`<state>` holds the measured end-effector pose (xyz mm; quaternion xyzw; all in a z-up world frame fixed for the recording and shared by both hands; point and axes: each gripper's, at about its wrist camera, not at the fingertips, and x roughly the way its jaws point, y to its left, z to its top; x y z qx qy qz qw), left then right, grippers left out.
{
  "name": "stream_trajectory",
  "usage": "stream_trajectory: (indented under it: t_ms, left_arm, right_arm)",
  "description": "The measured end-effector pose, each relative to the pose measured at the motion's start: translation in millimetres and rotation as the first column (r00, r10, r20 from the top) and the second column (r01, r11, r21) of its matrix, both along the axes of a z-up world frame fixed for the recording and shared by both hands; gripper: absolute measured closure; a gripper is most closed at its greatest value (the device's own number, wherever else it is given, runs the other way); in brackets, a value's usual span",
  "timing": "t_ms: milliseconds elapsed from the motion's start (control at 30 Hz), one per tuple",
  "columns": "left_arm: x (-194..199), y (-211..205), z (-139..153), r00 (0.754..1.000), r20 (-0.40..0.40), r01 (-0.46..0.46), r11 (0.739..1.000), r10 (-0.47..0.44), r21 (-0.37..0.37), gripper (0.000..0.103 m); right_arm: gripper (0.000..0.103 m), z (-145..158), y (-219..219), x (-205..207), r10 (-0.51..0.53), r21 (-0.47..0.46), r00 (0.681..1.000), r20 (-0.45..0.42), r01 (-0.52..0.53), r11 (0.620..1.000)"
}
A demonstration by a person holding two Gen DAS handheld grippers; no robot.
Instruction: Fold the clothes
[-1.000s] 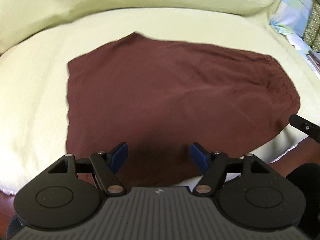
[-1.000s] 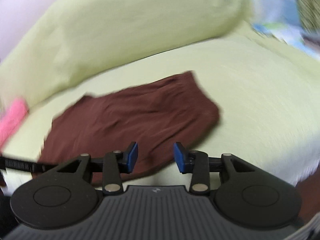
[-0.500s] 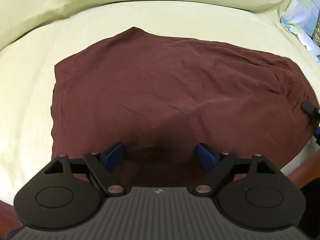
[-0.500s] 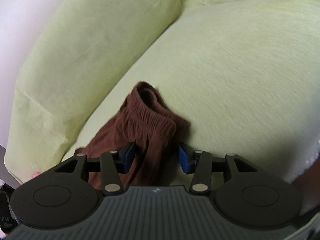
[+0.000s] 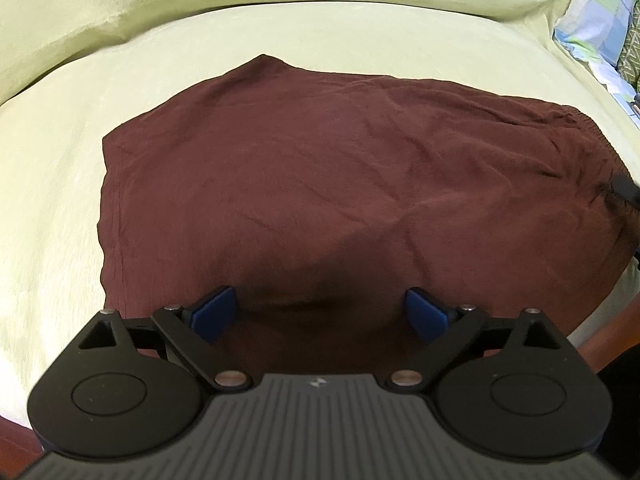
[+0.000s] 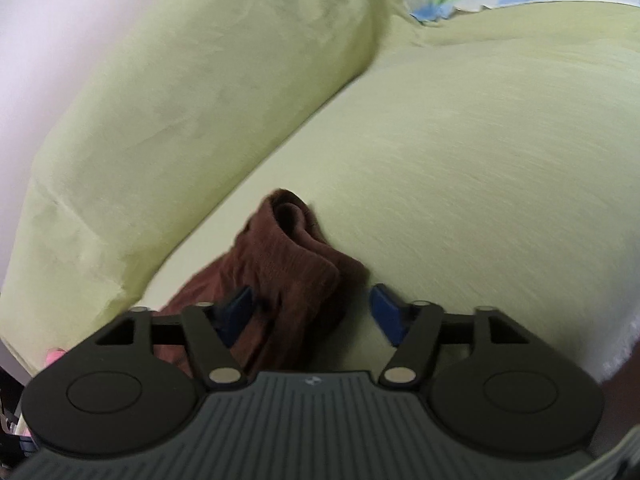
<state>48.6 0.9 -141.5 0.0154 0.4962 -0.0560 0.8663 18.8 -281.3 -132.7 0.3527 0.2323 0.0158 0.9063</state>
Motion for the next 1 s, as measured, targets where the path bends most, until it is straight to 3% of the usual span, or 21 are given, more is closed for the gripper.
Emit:
stream_trajectory:
  t_ms: [133, 200, 233, 300, 400, 500, 533, 567, 667, 767, 833, 900, 933, 1000]
  left_arm:
    - [1.3, 0.4, 0.3, 1.0, -0.004, 0.0, 1.0, 0.0, -0.005, 0.007]
    - [2.5, 1.3, 1.4, 1.0, -0.01, -0.006, 1.0, 0.005, -0.013, 0.008]
    - [3.2, 1.6, 1.9, 1.0, -0.013, -0.009, 1.0, 0.009, -0.018, 0.008]
    - [5.5, 4.0, 5.6, 1.0, -0.015, -0.023, 0.999, 0.023, -0.033, 0.01]
    - [9.5, 8.9, 14.7, 0.999, 0.013, -0.045, 0.997, 0.046, -0.054, 0.011]
    - [16.2, 17.4, 21.3, 0.996, 0.04, -0.08, 0.995, 0.083, -0.066, 0.011]
    - [18.7, 19.4, 18.1, 0.995, 0.029, -0.09, 0.994, 0.092, -0.058, 0.011]
    - [22.4, 21.8, 11.8, 0.995, 0.006, -0.103, 0.994, 0.104, -0.041, 0.011]
    - [26.0, 24.3, -0.7, 0.994, -0.006, -0.109, 0.994, 0.109, -0.008, 0.006]
    - [28.2, 25.1, 1.1, 0.994, -0.007, -0.11, 0.994, 0.11, -0.01, 0.008]
    - [29.9, 32.1, 4.6, 0.992, -0.015, -0.129, 0.991, 0.129, -0.03, 0.009]
    - [30.0, 40.7, 8.5, 0.989, -0.015, -0.15, 0.988, 0.15, -0.037, 0.009]
    - [29.4, 44.6, 9.8, 0.987, -0.013, -0.159, 0.987, 0.158, -0.037, 0.01]
    - [25.4, 59.8, 13.2, 0.983, -0.006, -0.186, 0.982, 0.186, -0.044, 0.01]
  right_arm:
    - [0.016, 5.2, 25.2, 10.0, 0.009, -0.179, 1.0, -0.015, -0.012, 0.984]
    - [0.019, 6.7, 20.4, 9.5, -0.005, -0.127, 1.0, -0.005, 0.004, 0.992]
    - [0.027, 7.3, 17.6, 9.2, -0.013, -0.096, 1.0, 0.0, 0.013, 0.995]
    - [0.034, 3.7, 2.5, 7.1, -0.038, 0.021, 0.999, -0.004, 0.038, 0.999]
    - [0.041, 1.0, -3.3, 4.5, -0.04, 0.052, 0.999, -0.01, 0.041, 0.998]
    - [0.042, 3.0, -0.7, 7.8, -0.027, 0.014, 0.999, -0.04, 0.027, 1.0]
    - [0.052, 3.6, 0.2, 9.0, -0.023, 0.001, 0.999, -0.05, 0.023, 1.0]
    - [0.068, 4.2, 1.1, 10.6, -0.017, -0.014, 0.998, -0.06, 0.016, 1.0]
    - [0.078, 12.1, 6.8, 18.2, 0.015, -0.072, 0.995, -0.094, -0.021, 0.997]
    - [0.079, 34.0, 21.8, 27.5, 0.034, -0.189, 0.989, -0.14, -0.061, 0.98]
    - [0.079, 58.2, 50.1, 34.0, 0.066, -0.38, 0.987, -0.148, -0.118, 0.917]
    - [0.079, 72.1, 71.7, 36.9, 0.103, -0.508, 0.986, -0.133, -0.157, 0.847]
    - [0.079, 82.1, 91.3, 38.1, 0.141, -0.6, 0.983, -0.117, -0.183, 0.779]
    - [0.08, 103.7, 143.5, 40.7, 0.267, -0.771, 0.96, -0.085, -0.233, 0.593]
